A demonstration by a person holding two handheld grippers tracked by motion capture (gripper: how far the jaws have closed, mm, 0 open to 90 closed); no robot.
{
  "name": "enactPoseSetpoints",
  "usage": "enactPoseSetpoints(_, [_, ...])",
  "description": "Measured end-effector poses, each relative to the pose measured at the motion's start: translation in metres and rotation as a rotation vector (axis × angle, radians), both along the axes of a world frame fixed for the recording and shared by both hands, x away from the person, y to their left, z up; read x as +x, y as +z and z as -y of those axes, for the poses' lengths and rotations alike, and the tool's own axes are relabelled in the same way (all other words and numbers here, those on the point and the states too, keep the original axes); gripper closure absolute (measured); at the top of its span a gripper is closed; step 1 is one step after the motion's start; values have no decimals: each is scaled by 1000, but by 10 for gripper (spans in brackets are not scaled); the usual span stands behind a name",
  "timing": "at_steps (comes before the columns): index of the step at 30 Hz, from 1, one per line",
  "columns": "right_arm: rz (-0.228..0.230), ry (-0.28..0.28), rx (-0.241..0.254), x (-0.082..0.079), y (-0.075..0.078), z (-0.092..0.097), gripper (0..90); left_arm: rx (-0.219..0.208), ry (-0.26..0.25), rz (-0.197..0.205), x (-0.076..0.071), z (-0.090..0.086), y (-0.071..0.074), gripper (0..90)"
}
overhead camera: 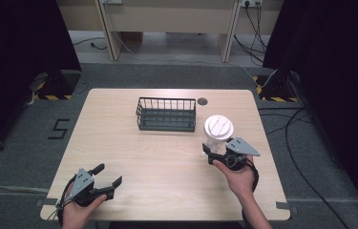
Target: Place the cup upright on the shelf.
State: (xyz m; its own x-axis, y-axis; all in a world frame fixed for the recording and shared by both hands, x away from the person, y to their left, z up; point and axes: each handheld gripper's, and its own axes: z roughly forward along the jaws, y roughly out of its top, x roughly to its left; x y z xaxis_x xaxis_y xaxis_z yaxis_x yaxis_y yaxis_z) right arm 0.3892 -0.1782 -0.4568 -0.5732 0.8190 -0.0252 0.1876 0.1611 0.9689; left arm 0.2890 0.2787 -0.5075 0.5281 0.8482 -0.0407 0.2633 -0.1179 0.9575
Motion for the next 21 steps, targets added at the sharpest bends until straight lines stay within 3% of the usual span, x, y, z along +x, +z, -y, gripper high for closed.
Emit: enactPoseSetpoints(21, [11,4,15,23,12,-19,185,-3,-5,-1,0,0,0,147])
